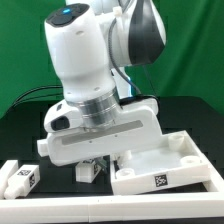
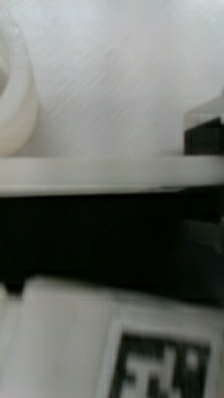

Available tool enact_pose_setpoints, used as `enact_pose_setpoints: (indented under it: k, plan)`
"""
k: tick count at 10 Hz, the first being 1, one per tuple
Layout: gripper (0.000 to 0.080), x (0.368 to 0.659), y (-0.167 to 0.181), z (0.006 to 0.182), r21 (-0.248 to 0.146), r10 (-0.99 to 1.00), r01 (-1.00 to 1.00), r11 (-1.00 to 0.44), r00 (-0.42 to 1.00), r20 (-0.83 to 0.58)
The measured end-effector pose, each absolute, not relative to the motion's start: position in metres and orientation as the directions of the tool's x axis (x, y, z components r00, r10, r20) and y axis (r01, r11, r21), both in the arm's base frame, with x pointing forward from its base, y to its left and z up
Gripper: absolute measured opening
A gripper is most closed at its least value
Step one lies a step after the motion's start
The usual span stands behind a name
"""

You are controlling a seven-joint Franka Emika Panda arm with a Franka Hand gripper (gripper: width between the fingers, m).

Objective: Assemble one leg

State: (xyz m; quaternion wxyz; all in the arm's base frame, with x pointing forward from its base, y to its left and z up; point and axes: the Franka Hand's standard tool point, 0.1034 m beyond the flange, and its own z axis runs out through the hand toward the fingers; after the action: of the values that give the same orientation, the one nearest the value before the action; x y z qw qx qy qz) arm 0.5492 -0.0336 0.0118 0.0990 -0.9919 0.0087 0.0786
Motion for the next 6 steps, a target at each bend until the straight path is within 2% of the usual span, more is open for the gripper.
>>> enact_pose_setpoints:
  k: [4, 6]
  plan:
    - [0.0054, 0.5498, -0.0326, 0.0103, -0.195, -0.002, -0.033, -0.98, 0.987, -0.158]
    - [0.0054, 0.5568, -0.0247, 0.0088, -0.173, -0.089, -0.118, -0.978, 0.982, -0.169]
